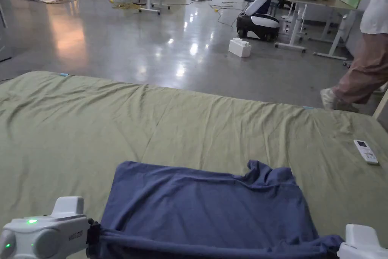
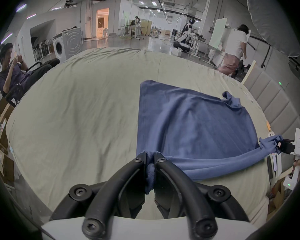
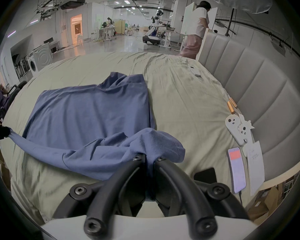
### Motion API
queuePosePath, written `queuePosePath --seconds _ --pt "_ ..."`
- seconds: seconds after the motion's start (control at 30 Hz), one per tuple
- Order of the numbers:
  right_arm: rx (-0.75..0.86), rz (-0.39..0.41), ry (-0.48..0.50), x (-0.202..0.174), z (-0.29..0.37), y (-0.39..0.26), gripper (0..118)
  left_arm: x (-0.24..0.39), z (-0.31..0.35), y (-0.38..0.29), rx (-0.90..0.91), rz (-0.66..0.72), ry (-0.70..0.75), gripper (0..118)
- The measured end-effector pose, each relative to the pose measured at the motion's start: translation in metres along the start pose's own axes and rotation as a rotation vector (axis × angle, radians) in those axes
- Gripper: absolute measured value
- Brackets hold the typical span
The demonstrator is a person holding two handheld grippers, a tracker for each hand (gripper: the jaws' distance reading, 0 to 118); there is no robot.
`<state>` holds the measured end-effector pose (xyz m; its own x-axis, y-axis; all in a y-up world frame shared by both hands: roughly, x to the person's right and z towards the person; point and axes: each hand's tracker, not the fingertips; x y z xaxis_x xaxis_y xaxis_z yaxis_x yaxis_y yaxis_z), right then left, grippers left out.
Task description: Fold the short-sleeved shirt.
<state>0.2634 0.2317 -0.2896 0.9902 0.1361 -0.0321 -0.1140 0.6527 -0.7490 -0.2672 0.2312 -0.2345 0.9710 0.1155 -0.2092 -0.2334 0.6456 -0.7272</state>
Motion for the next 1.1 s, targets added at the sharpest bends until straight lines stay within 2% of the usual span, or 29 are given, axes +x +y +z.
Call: queuePosePath --seconds 0.23,0.37,0.43,0.5,0.6,0.67,0.7,0.73,0.77,0.8,0.87,1.0,1.07,1.1 --pt "-0.029 0.000 0.028 -0.012 -0.076 0.024 8 -0.002 -0.067 0.019 -0.044 0.039 0.031 9" --pt "-0.056 0.000 0.030 -0.018 -0.105 0.023 10 0.003 -0.080 0.016 -0.077 0.047 0.044 9" --pt "-0.066 0.023 0.030 -0.021 -0.114 0.023 20 0.005 -0.083 0.015 -0.086 0.054 0.044 9" --pt "-0.058 0.042 0.032 -0.022 -0.117 0.021 21 0.006 -0.080 0.016 -0.082 0.049 0.042 9" --pt "-0.015 0.038 0.024 -0.021 -0.110 0.018 35 0.012 -0.069 0.017 -0.059 0.020 0.031 10" --pt "0.056 0.013 0.025 -0.019 -0.098 0.016 56 0.013 -0.060 0.021 -0.034 -0.004 0.027 20" --pt "0.099 0.003 0.036 -0.020 -0.089 0.015 65 0.015 -0.052 0.022 -0.005 -0.015 0.021 30" --pt "0.139 -0.008 0.039 -0.022 -0.080 0.014 73 0.017 -0.045 0.023 0.027 -0.025 0.013 48" --pt "0.197 -0.023 0.044 -0.023 -0.068 0.013 76 0.020 -0.034 0.024 0.055 -0.034 0.004 61" --pt "0.249 -0.027 0.059 -0.025 -0.056 0.011 78 0.023 -0.023 0.024 0.095 -0.036 0.001 68" --pt "0.342 -0.036 0.054 -0.032 -0.032 0.006 81 0.030 -0.001 0.023 0.166 -0.052 -0.022 70" --pt "0.530 -0.067 0.039 -0.045 0.017 -0.010 78 0.038 0.035 0.011 0.330 -0.079 -0.011 69" --pt "0.602 -0.053 0.017 -0.052 0.039 -0.019 55 0.044 0.053 -0.001 0.389 -0.086 -0.012 64" --pt "0.632 -0.053 0.012 -0.056 0.050 -0.023 39 0.048 0.060 -0.007 0.410 -0.102 -0.014 55"
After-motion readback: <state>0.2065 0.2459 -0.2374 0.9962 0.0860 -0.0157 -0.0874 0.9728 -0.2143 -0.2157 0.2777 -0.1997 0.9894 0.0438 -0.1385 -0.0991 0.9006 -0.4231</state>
